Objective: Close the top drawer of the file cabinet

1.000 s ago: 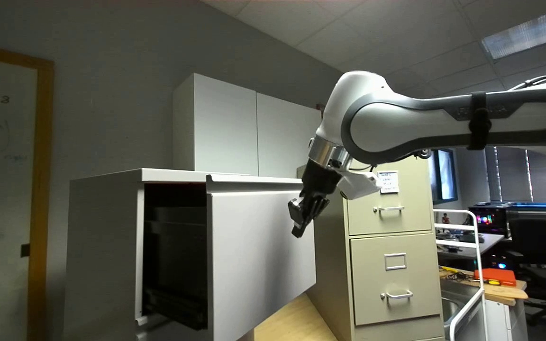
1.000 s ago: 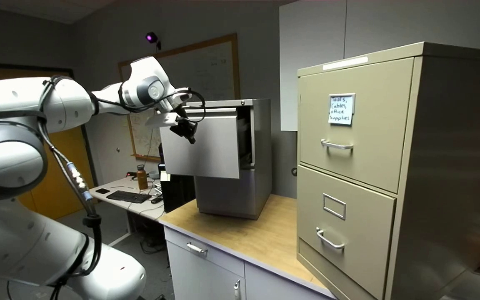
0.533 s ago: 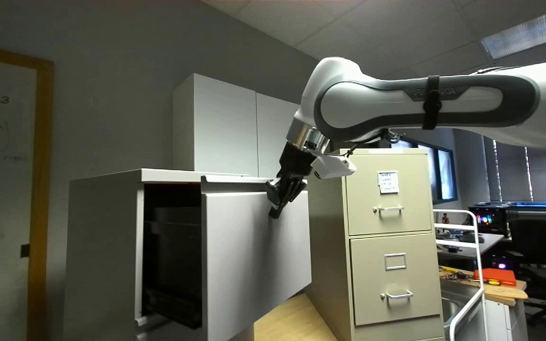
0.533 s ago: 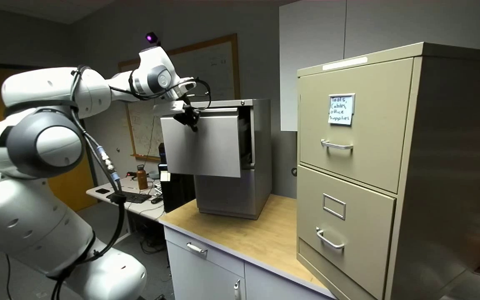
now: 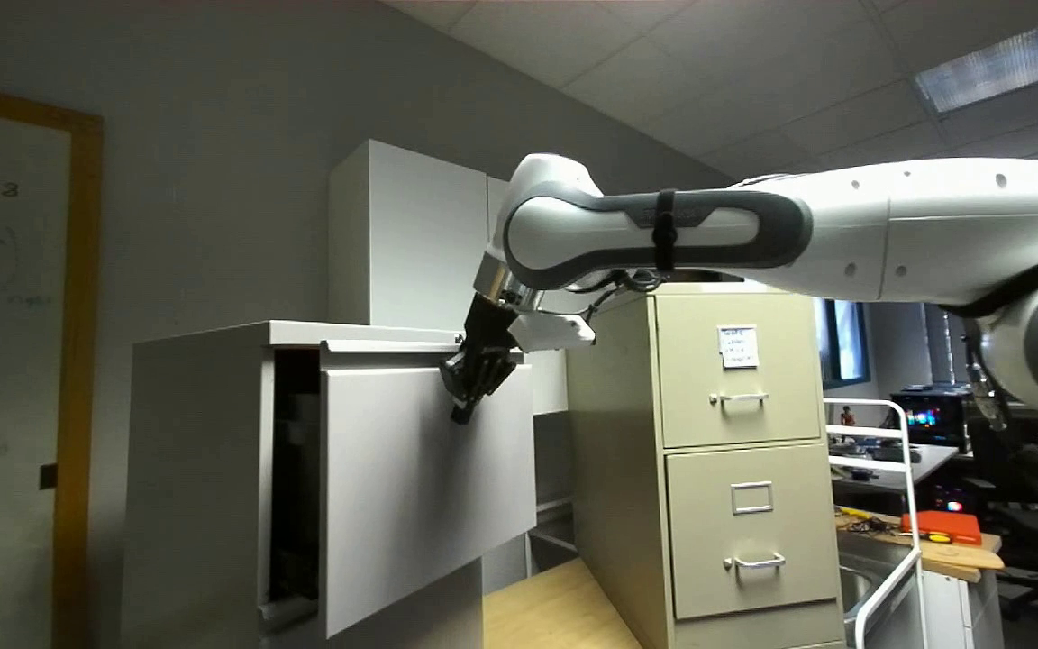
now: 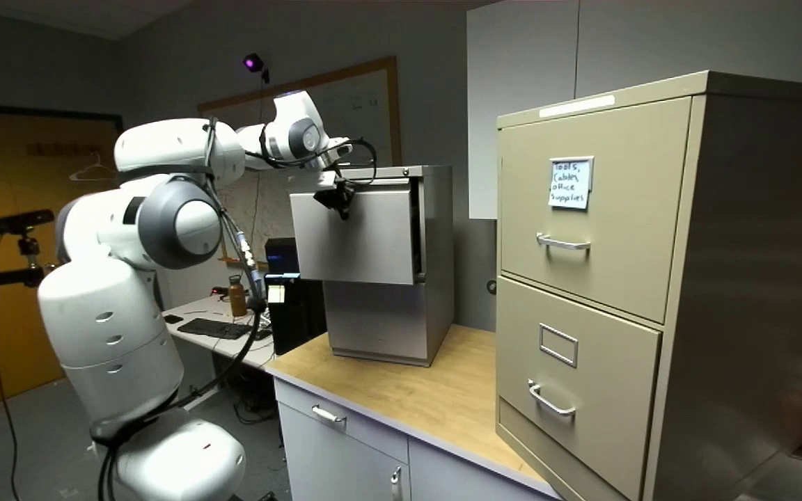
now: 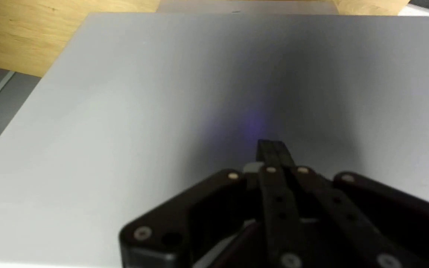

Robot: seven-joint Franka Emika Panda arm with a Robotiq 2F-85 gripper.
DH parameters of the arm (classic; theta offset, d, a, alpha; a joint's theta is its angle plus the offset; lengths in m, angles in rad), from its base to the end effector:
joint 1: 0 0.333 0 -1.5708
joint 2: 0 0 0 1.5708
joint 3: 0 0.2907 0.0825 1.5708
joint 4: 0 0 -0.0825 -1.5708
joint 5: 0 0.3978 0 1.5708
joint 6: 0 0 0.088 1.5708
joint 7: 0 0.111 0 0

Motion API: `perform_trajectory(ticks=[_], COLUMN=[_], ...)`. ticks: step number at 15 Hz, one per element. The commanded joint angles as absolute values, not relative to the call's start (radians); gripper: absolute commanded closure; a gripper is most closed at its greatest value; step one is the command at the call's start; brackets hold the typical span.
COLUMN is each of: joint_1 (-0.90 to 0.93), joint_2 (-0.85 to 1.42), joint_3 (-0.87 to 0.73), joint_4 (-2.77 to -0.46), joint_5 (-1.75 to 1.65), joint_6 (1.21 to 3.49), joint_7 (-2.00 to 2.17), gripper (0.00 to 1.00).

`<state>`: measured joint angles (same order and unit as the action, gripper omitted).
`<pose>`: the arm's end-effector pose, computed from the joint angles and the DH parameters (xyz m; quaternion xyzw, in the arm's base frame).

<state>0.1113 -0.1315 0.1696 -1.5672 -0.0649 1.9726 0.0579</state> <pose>0.5370 0.1584 0.7161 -0.9568 -0.1137 -0.2676 0.0021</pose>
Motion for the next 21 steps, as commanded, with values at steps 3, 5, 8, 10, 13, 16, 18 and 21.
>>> perform_trajectory(ticks=[3, 5, 8, 10, 13, 16, 18, 21], joint_1=[0.134, 0.146, 0.167, 0.181, 0.195, 0.207, 0.2, 0.198], joint_2=[0.152, 0.224, 0.307, 0.356, 0.436, 0.509, 0.55, 0.58], joint_3=[0.169, 0.161, 0.149, 0.14, 0.146, 0.148, 0.15, 0.113], joint_4=[-1.239, -1.15, -1.023, -0.939, -0.809, -0.687, -0.63, -0.586], joint_5=[-0.115, -0.118, -0.119, -0.12, -0.146, -0.146, -0.129, -0.089], joint_6=[1.88, 1.845, 1.789, 1.754, 1.7, 1.655, 1.641, 1.609], joint_7=[0.075, 0.083, 0.092, 0.089, 0.088, 0.074, 0.065, 0.054], gripper=[1.0, 1.0, 1.0, 1.0, 1.0, 1.0, 1.0, 1.0])
